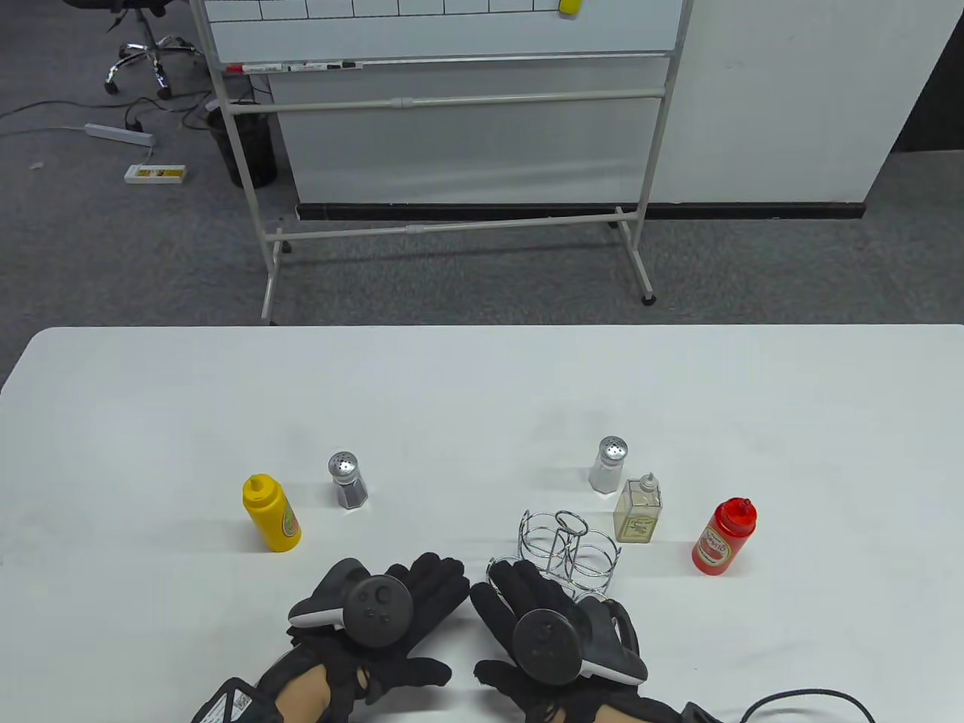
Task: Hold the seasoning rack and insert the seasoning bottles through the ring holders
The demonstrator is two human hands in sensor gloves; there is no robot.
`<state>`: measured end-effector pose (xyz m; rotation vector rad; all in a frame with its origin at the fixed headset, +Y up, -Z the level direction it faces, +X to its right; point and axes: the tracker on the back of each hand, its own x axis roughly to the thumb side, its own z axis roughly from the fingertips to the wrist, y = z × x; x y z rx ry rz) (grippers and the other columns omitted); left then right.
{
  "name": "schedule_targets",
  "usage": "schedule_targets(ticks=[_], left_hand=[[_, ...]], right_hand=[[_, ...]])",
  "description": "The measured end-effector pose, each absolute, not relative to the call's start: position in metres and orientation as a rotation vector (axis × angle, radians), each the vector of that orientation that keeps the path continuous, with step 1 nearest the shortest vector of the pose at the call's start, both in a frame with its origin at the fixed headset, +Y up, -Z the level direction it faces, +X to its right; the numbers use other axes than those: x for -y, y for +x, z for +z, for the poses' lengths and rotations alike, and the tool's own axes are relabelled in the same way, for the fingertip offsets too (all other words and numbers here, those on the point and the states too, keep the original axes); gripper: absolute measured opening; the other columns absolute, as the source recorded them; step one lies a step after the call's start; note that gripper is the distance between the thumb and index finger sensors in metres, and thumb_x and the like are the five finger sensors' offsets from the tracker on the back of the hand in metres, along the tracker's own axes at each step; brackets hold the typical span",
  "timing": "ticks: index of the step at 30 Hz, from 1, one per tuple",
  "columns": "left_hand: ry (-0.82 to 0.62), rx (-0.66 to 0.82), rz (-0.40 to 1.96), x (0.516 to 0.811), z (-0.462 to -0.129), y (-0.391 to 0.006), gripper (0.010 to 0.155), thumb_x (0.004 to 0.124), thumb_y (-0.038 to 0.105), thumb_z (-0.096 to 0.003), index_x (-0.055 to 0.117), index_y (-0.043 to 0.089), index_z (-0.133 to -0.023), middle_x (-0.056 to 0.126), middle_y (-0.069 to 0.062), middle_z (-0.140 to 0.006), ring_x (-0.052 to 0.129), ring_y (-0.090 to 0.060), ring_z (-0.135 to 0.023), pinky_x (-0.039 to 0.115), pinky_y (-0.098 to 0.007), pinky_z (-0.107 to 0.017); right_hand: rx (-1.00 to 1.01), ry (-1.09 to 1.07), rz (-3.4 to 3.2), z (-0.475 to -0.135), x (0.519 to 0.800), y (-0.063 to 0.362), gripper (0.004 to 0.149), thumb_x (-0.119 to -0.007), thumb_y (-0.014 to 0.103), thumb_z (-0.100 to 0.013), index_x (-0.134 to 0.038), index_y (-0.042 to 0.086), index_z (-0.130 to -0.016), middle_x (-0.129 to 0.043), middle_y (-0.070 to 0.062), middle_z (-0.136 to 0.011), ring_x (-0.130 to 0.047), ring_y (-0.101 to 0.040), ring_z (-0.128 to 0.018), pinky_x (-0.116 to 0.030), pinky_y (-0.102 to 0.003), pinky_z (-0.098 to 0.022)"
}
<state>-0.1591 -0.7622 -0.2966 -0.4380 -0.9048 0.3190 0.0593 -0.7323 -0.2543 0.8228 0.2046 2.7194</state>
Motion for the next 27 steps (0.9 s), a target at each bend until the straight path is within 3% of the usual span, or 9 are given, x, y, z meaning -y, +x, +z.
schedule_targets(ticks=[8, 13, 18, 22, 24, 27], left_hand=[[-0.451, 0.898, 0.315, 0.762, -0.297, -0.159, 0.1, 0.065, 0.063, -0.0462, 0.015, 0.01, -0.114, 0.008, -0.022, -0.121, 0.007, -0.049, -0.107, 0.017, -0.067, -0.073], [-0.453, 0.889, 0.309, 0.762, -0.297, -0.158, 0.1, 0.066, 0.063, -0.0462, 0.015, 0.01, -0.114, 0.009, -0.022, -0.121, 0.007, -0.049, -0.107, 0.017, -0.067, -0.073], [-0.455, 0.89, 0.311, 0.761, -0.296, -0.159, 0.1, 0.066, 0.063, -0.0462, 0.016, 0.01, -0.114, 0.009, -0.022, -0.121, 0.008, -0.049, -0.107, 0.017, -0.067, -0.073], [-0.452, 0.89, 0.314, 0.761, -0.297, -0.159, 0.1, 0.066, 0.063, -0.0461, 0.016, 0.01, -0.114, 0.009, -0.022, -0.121, 0.008, -0.049, -0.107, 0.017, -0.067, -0.073], [-0.452, 0.889, 0.307, 0.761, -0.297, -0.159, 0.1, 0.066, 0.063, -0.0462, 0.016, 0.01, -0.114, 0.009, -0.022, -0.121, 0.008, -0.049, -0.107, 0.017, -0.067, -0.073], [-0.457, 0.884, 0.312, 0.761, -0.297, -0.16, 0.1, 0.066, 0.063, -0.0461, 0.016, 0.01, -0.115, 0.009, -0.022, -0.121, 0.008, -0.05, -0.107, 0.017, -0.067, -0.073]], right_hand=[[-0.18, 0.833, 2.715, -0.255, 0.731, 0.059, 0.086, -0.077, 0.055, -0.047, -0.036, 0.02, -0.115, -0.026, -0.017, -0.118, -0.026, -0.043, -0.108, -0.034, -0.058, -0.075], [0.189, 0.924, 2.767, -0.251, 0.705, 0.049, 0.084, -0.081, 0.051, -0.046, -0.043, 0.022, -0.114, -0.031, -0.013, -0.119, -0.031, -0.04, -0.11, -0.037, -0.056, -0.076], [0.51, 0.866, 2.748, -0.262, 0.654, 0.055, 0.08, -0.086, 0.047, -0.045, -0.051, 0.025, -0.113, -0.035, -0.007, -0.121, -0.027, -0.036, -0.111, -0.029, -0.054, -0.076], [0.381, 0.653, 2.765, -0.292, 0.62, 0.077, 0.082, -0.089, 0.048, -0.044, -0.05, 0.027, -0.113, -0.035, -0.01, -0.121, -0.027, -0.036, -0.112, -0.029, -0.056, -0.076], [0.241, 0.513, 2.678, -0.302, 0.623, 0.098, 0.084, -0.091, 0.049, -0.042, -0.053, 0.024, -0.113, -0.043, -0.01, -0.12, -0.036, -0.038, -0.112, -0.033, -0.056, -0.077], [0.301, 0.355, 2.455, -0.304, 0.643, 0.122, 0.088, -0.099, 0.047, -0.036, -0.064, 0.015, -0.11, -0.06, -0.016, -0.116, -0.056, -0.043, -0.108, -0.047, -0.059, -0.075]])
